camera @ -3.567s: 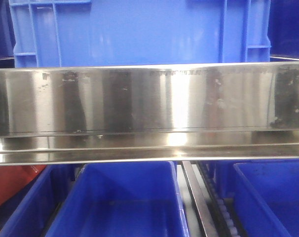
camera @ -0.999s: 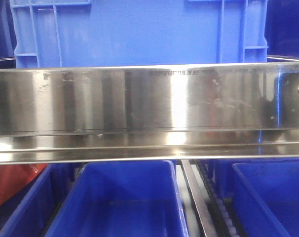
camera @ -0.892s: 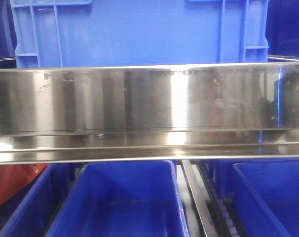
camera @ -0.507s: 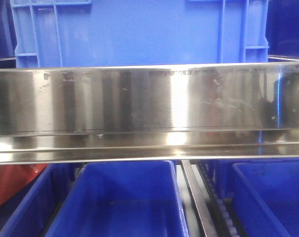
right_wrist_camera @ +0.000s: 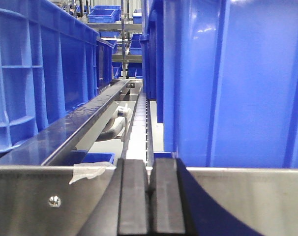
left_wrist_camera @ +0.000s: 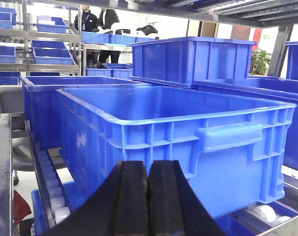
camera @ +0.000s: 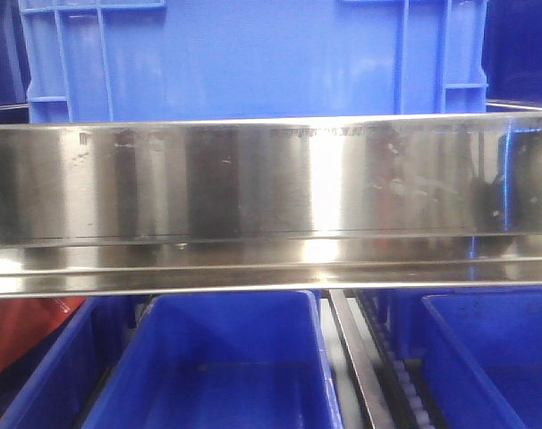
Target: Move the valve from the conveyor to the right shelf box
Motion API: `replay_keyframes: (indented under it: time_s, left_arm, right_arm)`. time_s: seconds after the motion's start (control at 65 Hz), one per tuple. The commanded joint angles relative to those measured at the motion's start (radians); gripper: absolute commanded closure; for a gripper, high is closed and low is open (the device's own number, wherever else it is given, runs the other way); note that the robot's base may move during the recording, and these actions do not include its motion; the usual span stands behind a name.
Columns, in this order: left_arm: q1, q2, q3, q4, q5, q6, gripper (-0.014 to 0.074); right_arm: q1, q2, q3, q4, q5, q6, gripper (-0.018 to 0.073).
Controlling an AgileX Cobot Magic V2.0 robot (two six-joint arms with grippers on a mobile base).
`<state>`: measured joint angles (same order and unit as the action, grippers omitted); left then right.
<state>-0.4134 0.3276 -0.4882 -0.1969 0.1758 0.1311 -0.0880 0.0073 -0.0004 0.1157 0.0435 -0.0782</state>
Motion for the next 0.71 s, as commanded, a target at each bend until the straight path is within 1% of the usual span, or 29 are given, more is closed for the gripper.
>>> replay_keyframes:
  time_s: [0.0,0.108,0.123,0.169,0.215,0.277,0.292,0.354,0.369,0.4,0.43,0.523,0.584,0.615,0.692]
  left_arm:
    - [0.002,-0.007,0.000,-0.008,-0.014,-0.005,0.0707]
    - [0.002,-0.007,0.002,-0.002,-0.002,-0.005,0.0707]
    - [0.002,-0.009,0.004,0.006,0.000,-0.005,0.0707]
    - [0.013,-0.016,0.019,0.065,0.000,-0.005,0.0707]
    - [0.044,-0.034,0.046,0.125,-0.014,-0.008,0.0707]
    - [0.099,-0.065,0.103,0.132,-0.024,-0.046,0.0707]
    - [0.122,-0.075,0.118,0.136,-0.027,-0.053,0.0707]
    - [0.180,-0.116,0.180,0.173,-0.039,-0.056,0.0707]
    - [0.204,-0.127,0.195,0.181,-0.041,-0.056,0.0707]
    - [0.235,-0.150,0.224,0.186,-0.041,-0.056,0.0707]
    - [0.279,-0.188,0.264,0.186,-0.041,-0.056,0.0707]
    - [0.359,-0.271,0.333,0.186,-0.046,-0.067,0.0707]
    - [0.402,-0.328,0.376,0.186,-0.041,-0.097,0.0707]
    - [0.417,-0.328,0.393,0.186,-0.041,-0.111,0.0707]
    - [0.430,-0.328,0.428,0.184,-0.072,-0.113,0.0707]
  right_arm:
    - [0.003,-0.007,0.000,0.000,-0.024,-0.001,0.0721]
    - [0.003,-0.007,0.000,0.000,-0.024,-0.001,0.0721]
    - [0.003,-0.007,0.000,0.000,-0.024,-0.001,0.0721]
    - [0.003,-0.007,0.000,0.000,-0.024,-0.001,0.0721]
    - [0.003,-0.007,0.000,0.000,-0.024,-0.001,0.0721]
    - [0.003,-0.007,0.000,0.000,-0.024,-0.001,0.0721]
    - [0.003,-0.007,0.000,0.000,-0.024,-0.001,0.0721]
    - [0.003,-0.007,0.000,0.000,-0.024,-0.001,0.0721]
    - [0.003,-0.007,0.000,0.000,-0.024,-0.001,0.0721]
    - [0.003,-0.007,0.000,0.000,-0.024,-0.001,0.0721]
    - [0.003,-0.007,0.000,0.000,-0.024,-0.001,0.0721]
    - [0.003,-0.007,0.000,0.000,-0.024,-0.001,0.0721]
    - [0.003,-0.007,0.000,0.000,-0.024,-0.001,0.0721]
    - [0.003,-0.007,0.000,0.000,-0.024,-0.001,0.0721]
    - [0.003,-0.007,0.000,0.000,-0.024,-0.001,0.0721]
